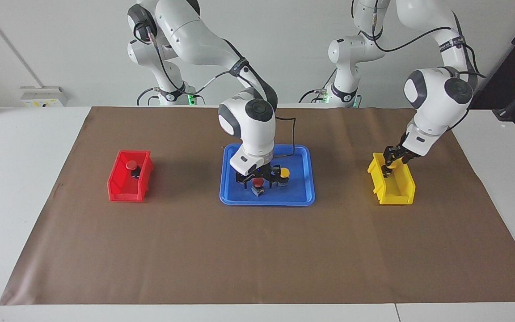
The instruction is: Sort red and yellow buttons by color
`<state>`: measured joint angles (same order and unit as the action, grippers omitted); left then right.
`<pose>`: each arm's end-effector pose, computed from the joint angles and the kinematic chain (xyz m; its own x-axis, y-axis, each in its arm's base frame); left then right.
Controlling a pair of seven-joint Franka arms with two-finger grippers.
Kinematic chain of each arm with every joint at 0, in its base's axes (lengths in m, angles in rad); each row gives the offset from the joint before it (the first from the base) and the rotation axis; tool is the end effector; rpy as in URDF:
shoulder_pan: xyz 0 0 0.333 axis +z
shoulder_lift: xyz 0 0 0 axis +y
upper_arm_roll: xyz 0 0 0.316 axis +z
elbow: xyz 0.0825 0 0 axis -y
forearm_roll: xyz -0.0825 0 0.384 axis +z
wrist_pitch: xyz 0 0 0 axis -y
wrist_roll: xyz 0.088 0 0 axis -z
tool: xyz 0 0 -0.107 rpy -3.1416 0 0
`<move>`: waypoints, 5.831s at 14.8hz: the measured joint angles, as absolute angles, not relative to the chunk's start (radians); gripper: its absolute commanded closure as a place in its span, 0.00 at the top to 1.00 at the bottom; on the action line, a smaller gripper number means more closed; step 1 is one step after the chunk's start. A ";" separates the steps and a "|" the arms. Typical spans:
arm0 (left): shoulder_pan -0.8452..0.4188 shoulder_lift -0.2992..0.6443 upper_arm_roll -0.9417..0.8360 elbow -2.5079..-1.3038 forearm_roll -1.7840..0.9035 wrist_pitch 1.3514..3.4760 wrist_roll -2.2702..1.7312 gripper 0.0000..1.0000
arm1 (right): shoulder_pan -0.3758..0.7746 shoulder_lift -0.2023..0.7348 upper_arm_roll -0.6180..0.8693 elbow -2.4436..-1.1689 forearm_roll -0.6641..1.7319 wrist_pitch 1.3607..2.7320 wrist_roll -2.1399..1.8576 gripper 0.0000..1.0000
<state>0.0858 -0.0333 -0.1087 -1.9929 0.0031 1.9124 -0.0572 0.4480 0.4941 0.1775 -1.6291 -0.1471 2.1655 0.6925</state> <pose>0.5413 -0.0126 0.4712 0.9983 0.0335 -0.0469 0.0331 -0.9994 -0.0092 0.5675 0.3842 0.3420 0.9978 -0.0105 0.0656 -0.0106 -0.9999 0.0001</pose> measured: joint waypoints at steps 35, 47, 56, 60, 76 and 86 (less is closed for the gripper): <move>-0.532 0.315 -0.137 -1.885 -0.016 2.186 -0.675 0.01 | -0.283 0.036 0.164 -2.197 0.020 2.302 -0.268 0.16; -0.409 0.263 -0.105 -1.646 -0.004 1.848 -0.592 0.01 | -0.282 0.036 0.167 -2.265 0.020 2.410 -0.301 0.94; 0.043 0.226 -0.091 -1.690 0.008 1.799 0.105 0.01 | -0.290 0.030 0.165 -2.019 0.019 2.084 -0.362 0.99; 0.057 0.191 -0.095 -1.838 0.009 1.951 0.126 0.01 | -0.288 0.017 0.168 -1.786 0.019 1.798 -0.308 0.99; 0.073 0.161 -0.094 -2.077 0.011 2.209 0.143 0.07 | -0.180 0.012 0.046 -1.508 -0.001 1.454 -0.139 0.99; 0.073 0.160 -0.094 -2.074 0.011 2.218 0.144 0.56 | -0.036 0.011 -0.120 -1.514 -0.005 1.455 -0.139 0.99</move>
